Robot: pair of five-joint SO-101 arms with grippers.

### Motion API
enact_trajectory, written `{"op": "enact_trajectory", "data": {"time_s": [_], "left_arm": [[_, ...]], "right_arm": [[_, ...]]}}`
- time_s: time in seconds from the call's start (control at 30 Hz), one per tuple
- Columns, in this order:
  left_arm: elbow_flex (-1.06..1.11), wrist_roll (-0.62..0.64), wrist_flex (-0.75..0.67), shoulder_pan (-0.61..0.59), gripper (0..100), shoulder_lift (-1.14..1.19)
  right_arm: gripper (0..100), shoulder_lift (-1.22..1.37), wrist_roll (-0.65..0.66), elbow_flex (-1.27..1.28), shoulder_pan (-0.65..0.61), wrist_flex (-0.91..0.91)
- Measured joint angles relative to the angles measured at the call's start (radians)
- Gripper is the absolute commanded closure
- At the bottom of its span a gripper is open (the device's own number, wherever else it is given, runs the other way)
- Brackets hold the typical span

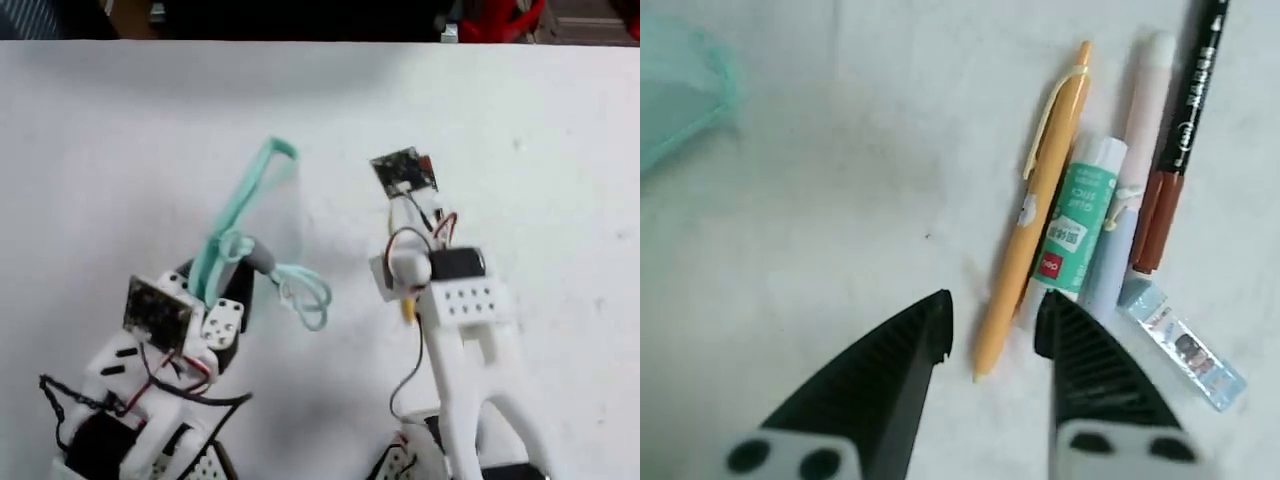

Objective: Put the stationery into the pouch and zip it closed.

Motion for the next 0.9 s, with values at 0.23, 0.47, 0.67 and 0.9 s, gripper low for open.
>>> {"op": "enact_trajectory", "data": {"time_s": [0.23,0.47,0.67,0.9], "left_arm": [[0.005,-0.002,0.000,0.000,98,0.000],[0.005,-0.002,0.000,0.000,98,0.000],[0.005,-0.002,0.000,0.000,98,0.000],[0.005,-0.002,0.000,0.000,98,0.000]], "right_arm": [[80.0,0.178,0.020,-0.133,0.000,0.000],[83.7,0.471,0.020,-0.362,0.000,0.000],[83.9,0.730,0.020,-0.583,0.032,0.000],[84.0,0.968,0.020,-0.760,0.083,0.000]]}}
